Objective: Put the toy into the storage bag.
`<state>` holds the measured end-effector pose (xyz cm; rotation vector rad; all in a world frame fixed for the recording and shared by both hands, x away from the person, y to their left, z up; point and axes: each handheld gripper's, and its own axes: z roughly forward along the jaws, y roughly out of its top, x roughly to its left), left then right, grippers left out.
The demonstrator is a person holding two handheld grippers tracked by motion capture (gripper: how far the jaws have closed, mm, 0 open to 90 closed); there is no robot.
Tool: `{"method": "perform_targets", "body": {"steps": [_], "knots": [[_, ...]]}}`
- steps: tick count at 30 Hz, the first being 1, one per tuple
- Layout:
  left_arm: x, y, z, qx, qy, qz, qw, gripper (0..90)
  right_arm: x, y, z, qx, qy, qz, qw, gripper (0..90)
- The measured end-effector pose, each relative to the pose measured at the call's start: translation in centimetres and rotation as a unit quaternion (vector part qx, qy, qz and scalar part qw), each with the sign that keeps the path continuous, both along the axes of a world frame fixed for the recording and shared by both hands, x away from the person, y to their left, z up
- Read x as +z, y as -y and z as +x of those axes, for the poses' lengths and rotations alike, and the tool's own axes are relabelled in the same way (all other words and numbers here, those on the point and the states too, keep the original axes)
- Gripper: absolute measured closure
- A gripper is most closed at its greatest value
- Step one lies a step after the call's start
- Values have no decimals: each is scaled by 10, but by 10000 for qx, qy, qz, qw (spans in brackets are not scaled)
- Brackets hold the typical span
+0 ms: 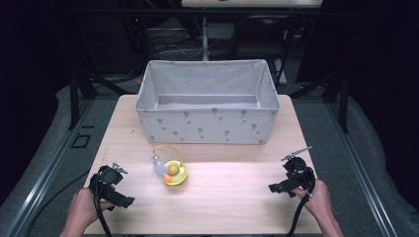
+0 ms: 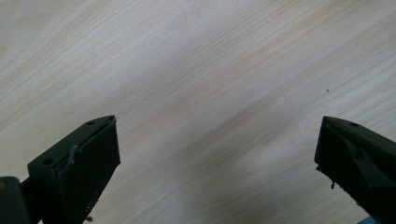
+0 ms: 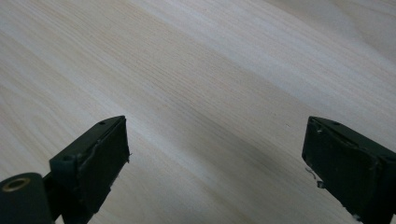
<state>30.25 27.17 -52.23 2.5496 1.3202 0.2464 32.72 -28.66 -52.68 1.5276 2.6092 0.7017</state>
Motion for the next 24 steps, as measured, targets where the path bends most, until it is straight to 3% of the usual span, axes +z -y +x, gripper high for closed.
{"method": "perform_targets", "body": {"steps": [11,24], "knots": [[8,10,-2,-194,-151,-138,9996,2,0,-1,-1,19,-33,14,10000,71],[37,23,-1,-400,-96,-416,9983,2,1,1,-1,39,-60,-9,10000,72]]}}
